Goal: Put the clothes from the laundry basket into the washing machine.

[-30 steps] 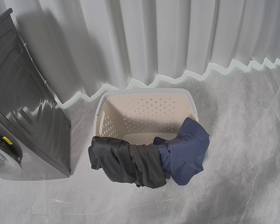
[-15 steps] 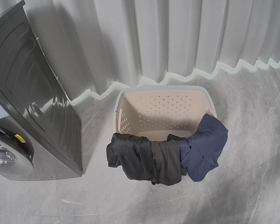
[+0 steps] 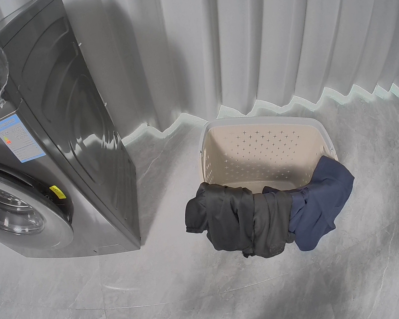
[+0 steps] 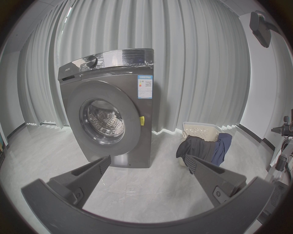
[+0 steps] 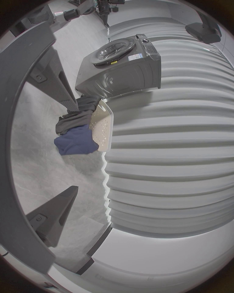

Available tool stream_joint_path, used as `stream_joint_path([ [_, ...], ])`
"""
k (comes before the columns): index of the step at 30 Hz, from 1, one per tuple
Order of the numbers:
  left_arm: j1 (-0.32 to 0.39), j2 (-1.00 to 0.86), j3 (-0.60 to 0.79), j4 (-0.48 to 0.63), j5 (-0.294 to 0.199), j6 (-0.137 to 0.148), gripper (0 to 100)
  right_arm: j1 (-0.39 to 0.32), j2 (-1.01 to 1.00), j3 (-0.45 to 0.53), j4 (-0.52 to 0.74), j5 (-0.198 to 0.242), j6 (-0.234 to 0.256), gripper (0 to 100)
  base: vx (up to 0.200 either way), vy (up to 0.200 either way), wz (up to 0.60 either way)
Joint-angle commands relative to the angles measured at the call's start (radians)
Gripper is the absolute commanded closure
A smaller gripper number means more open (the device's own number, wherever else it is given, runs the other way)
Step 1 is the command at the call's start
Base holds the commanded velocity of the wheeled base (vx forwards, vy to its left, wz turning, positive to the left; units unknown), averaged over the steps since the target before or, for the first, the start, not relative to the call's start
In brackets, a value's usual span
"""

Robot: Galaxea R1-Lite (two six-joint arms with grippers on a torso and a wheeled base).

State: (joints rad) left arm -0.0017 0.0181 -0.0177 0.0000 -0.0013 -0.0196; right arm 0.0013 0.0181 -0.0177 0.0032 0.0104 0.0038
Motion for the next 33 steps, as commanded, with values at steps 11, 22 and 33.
stream_joint_path([
  [11,0.000,-0.018,0.016,0.000,0.000,0.000,0,0.000,-0.006,0.016,0.000,0.000,-0.001,0,0.000,0.200,0.00],
  [22,0.002,-0.018,0.016,0.000,0.001,0.001,0,0.000,-0.006,0.016,0.000,0.000,-0.001,0,0.000,0.200,0.00],
  [33,0.002,-0.018,0.016,0.000,0.001,0.000,0,0.000,-0.006,0.016,0.000,0.000,-0.001,0,0.000,0.200,0.00],
])
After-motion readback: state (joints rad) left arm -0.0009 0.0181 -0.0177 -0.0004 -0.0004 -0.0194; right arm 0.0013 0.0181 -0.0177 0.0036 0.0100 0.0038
